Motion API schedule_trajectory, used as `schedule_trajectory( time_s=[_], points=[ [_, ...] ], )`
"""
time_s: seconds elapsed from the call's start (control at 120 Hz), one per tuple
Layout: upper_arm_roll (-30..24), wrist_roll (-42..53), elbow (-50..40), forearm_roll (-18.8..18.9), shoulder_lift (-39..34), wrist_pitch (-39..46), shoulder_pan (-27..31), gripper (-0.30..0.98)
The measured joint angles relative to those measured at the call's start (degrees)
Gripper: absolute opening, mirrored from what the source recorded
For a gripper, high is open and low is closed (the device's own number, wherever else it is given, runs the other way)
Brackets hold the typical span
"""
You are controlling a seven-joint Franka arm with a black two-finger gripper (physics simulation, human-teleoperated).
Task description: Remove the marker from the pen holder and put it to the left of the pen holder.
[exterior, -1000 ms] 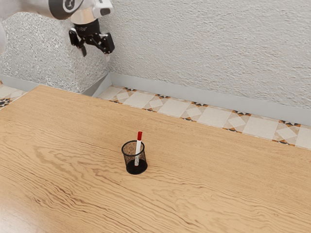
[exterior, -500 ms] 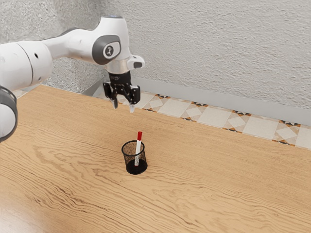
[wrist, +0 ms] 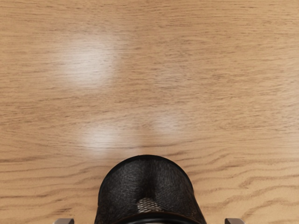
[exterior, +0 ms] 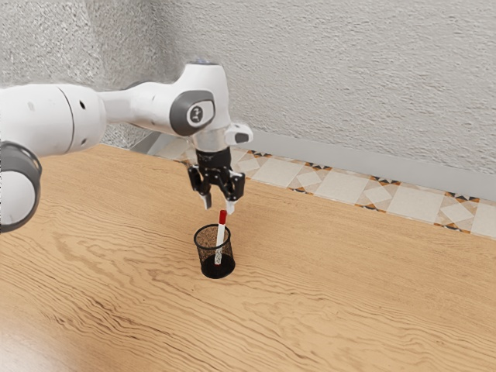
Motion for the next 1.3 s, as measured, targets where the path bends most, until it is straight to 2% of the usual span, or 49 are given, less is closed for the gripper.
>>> schedule_trajectory(
  time_s=[0.225,0.475,0.95,1.3],
  points=[
    [0.00,-0.12,-0.71,0.27,1.00,-0.02,-0.59,0.34],
    [0.03,-0.17,-4.01,0.27,-1.77,-0.84,-0.99,0.31],
    [0.08,-0.16,-3.74,0.37,-1.21,0.41,-1.01,0.09],
    [0.25,-0.20,-3.81,1.27,-0.71,3.42,-0.99,0.02]
  ],
)
